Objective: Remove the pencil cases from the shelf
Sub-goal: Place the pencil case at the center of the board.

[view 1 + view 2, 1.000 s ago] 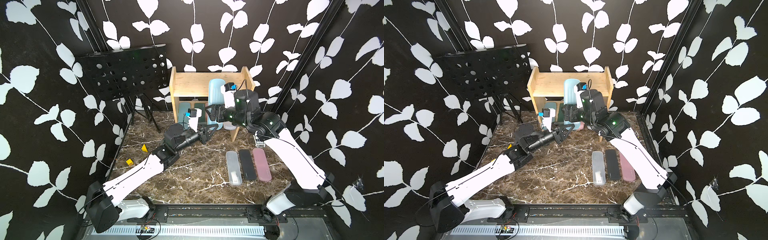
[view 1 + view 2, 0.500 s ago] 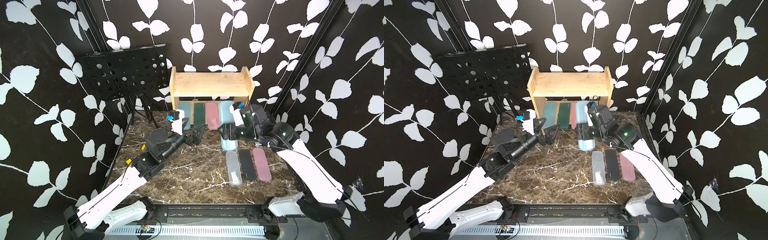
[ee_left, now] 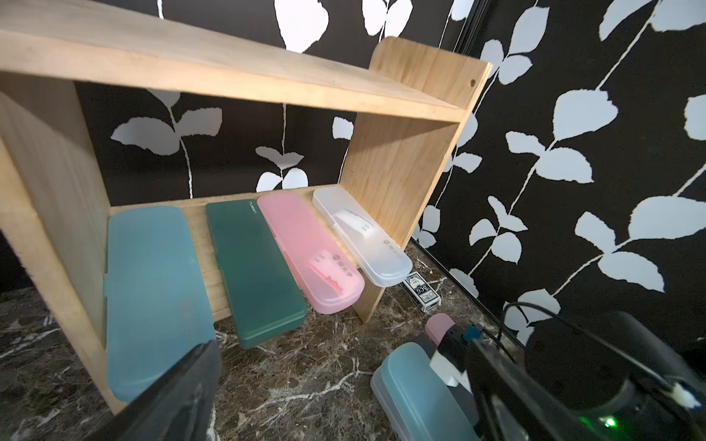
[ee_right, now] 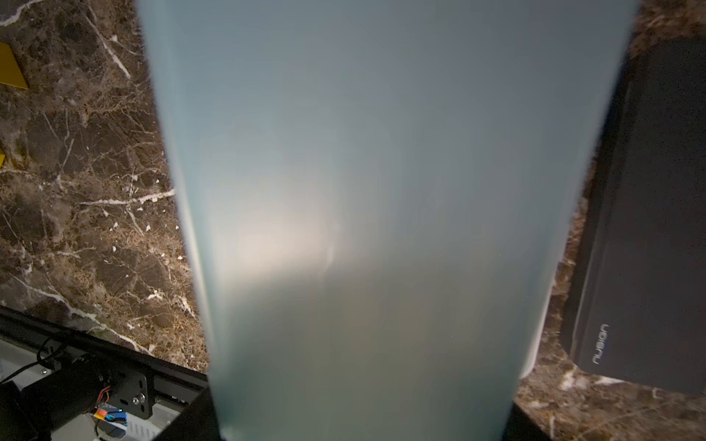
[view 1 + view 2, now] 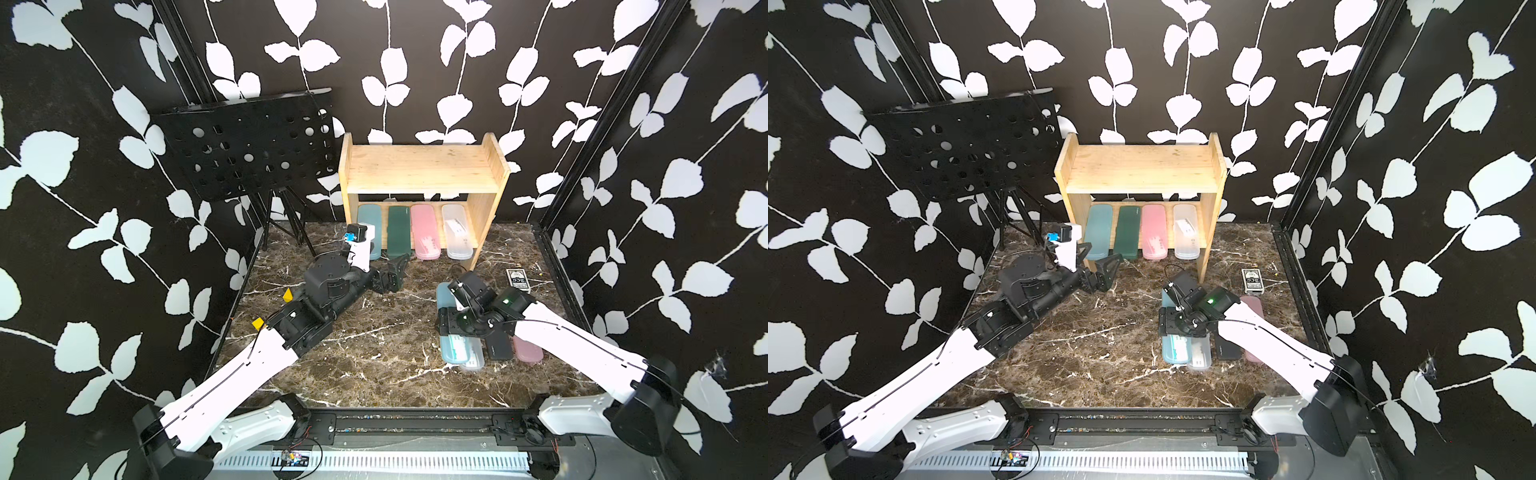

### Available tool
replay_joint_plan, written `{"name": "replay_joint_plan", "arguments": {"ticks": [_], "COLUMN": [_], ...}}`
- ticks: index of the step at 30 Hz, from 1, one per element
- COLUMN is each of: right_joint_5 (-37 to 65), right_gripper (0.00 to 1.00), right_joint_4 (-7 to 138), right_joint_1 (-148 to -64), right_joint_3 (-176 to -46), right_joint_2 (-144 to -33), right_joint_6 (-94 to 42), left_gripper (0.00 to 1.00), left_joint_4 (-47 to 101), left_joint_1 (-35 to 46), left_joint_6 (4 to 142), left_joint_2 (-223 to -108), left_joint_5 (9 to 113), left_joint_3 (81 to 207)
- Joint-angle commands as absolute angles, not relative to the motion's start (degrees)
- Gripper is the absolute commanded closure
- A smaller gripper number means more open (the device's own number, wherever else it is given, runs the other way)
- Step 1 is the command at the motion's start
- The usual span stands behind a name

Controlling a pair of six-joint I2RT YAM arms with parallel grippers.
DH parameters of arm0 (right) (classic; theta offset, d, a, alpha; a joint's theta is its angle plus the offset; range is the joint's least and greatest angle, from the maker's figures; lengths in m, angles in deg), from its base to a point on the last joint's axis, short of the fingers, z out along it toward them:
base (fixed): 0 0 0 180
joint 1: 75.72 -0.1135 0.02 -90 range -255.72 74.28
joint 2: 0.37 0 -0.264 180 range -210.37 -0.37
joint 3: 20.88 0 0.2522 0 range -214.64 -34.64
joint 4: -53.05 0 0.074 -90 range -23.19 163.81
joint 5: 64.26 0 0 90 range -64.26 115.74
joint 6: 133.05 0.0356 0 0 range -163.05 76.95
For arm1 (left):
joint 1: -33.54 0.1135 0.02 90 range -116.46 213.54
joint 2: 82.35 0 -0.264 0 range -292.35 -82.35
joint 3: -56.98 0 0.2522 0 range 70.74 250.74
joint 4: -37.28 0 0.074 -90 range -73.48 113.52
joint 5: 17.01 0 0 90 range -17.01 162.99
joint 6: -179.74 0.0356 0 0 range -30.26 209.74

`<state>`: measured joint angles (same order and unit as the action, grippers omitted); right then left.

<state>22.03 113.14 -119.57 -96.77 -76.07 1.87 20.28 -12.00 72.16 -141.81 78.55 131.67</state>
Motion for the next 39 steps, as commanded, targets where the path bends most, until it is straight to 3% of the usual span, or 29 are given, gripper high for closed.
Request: {"name": "replay_joint_plan", "arguments": {"ticks": [1, 20, 39], "right_joint_5": [22.0, 24.6, 26.1], "right_gripper": [0.40, 0.40, 0.34], "right_joint_4": [106.3, 103.1, 102.1], "right_joint_1": [-120.0, -120.1, -120.3], "right_joint_3": [-95.4, -93.6, -91.6], "right_joint_2": [-79.0, -93.3, -97.3], "right_joint_6": [3.4, 2.0, 2.4], "left_gripper": [0.01, 0.01, 0.01], "left_joint_4": [20.6, 20.4, 21.3], "left_joint_1": [-11.6, -9.1, -7.0], "left_joint_6": [70.8, 68.7, 67.4], "left_joint_2": [-142.6, -143.1, -141.6], "left_joint_5": [77.0, 74.2, 73.0], "left_joint_3": [132.5, 131.1, 128.1]}}
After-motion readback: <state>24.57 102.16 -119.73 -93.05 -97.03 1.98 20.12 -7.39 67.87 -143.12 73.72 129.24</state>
